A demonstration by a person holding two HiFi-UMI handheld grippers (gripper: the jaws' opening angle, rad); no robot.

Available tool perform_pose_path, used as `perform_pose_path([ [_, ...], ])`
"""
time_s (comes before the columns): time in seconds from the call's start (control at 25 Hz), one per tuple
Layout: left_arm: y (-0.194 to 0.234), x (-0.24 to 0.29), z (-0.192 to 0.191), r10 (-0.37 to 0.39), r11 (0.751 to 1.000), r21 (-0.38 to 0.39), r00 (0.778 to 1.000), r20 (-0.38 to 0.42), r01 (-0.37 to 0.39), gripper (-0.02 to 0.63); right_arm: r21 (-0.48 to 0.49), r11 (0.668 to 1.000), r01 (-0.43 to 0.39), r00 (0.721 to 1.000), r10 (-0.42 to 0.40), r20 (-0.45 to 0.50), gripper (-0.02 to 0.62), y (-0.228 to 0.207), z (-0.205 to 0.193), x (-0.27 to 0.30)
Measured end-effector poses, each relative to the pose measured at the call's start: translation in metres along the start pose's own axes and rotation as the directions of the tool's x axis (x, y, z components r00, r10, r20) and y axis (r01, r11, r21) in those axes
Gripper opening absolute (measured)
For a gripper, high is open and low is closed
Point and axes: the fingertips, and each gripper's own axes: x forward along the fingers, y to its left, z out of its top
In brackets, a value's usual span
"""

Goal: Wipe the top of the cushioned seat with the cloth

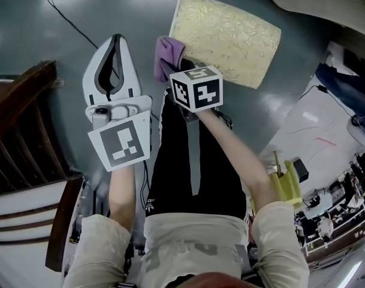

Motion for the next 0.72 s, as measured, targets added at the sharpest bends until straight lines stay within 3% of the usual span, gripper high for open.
perform_pose_path([
  [0.24,0.012,0.002,-0.004,0.005,1.0,0.001,1.0,-0.006,-0.005,0.006,0.093,0.992,0.085,0.995,-0.081,-0.051,0.098,-0.029,-0.015,0.026],
  [0.72,-0.004,0.013,-0.007,-0.053,0.999,-0.002,0.998,-0.022,0.053,0.008,0.096,0.987,0.131,0.989,-0.124,-0.081,0.098,-0.045,-0.024,0.029],
])
